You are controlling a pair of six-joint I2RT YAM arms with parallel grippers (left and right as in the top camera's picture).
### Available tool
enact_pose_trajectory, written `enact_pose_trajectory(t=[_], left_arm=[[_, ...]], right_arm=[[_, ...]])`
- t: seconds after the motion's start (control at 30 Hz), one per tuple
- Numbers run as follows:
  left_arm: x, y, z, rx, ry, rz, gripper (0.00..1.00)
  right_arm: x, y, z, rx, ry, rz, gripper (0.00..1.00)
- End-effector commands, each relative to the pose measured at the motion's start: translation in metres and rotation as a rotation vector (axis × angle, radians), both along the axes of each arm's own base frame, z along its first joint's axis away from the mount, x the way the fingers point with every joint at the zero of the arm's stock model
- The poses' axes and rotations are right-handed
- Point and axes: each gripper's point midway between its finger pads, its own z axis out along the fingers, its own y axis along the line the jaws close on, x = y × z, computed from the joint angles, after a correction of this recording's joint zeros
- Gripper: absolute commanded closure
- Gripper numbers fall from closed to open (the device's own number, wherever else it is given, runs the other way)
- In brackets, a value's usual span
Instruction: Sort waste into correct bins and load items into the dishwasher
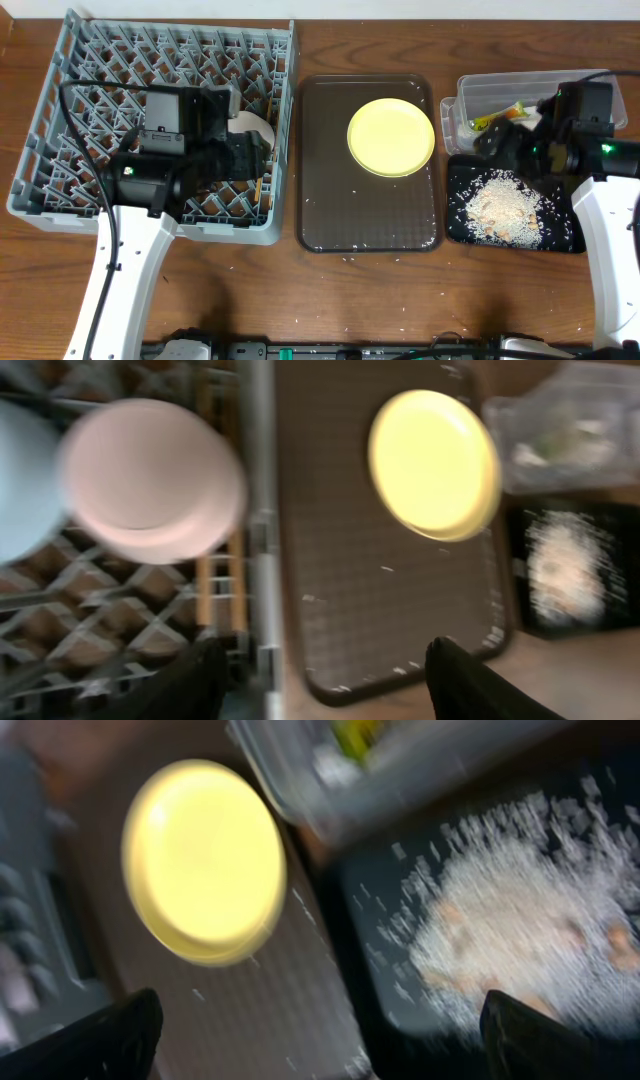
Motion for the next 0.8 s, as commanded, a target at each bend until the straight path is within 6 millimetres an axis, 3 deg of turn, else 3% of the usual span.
enact_pose_trajectory(t=[0.0, 0.07, 0.27, 0.3, 0.37, 0.4, 0.47, 0.5, 0.57, 0.77], left_arm=[[-0.015, -0.028, 0.007, -0.113, 0.03, -0.091, 0.35], [-0.021, -0.032, 0.004, -0.106, 0.052, -0.107, 0.35], [-0.039, -0.032, -0.006, -0.083, 0.125, -0.132, 0.35], [-0.039, -0.032, -0.006, -0.082, 0.127, -0.132, 0.35], [-0.037, -0.032, -0.005, -0.084, 0.116, -0.133, 0.35], [-0.034, -0.033, -0.003, -0.086, 0.102, -0.133, 0.35], [-0.029, -0.034, 0.0, -0.091, 0.077, -0.133, 0.35], [-0.027, -0.034, 0.002, -0.095, 0.067, -0.129, 0.35], [-0.024, -0.035, 0.003, -0.102, 0.057, -0.121, 0.35], [-0.026, -0.034, 0.002, -0.1, 0.07, -0.121, 0.35]], right_arm=[[0.011, 0.023, 0.012, 0.177, -0.037, -0.017, 0.01], [0.018, 0.036, 0.02, 0.232, -0.077, 0.025, 0.01], [0.018, 0.036, 0.02, 0.224, -0.075, 0.027, 0.01], [0.018, 0.039, 0.021, 0.235, -0.078, 0.036, 0.06], [0.02, 0.049, 0.018, 0.241, -0.074, 0.061, 0.29], [0.019, 0.055, 0.013, 0.241, -0.055, 0.064, 0.31], [0.017, 0.069, 0.0, 0.227, -0.002, 0.06, 0.22], [0.016, 0.079, -0.011, 0.208, 0.033, 0.058, 0.23], [0.013, 0.096, -0.032, 0.159, 0.1, 0.044, 0.33], [0.011, 0.118, -0.096, 0.014, 0.25, -0.152, 0.44]])
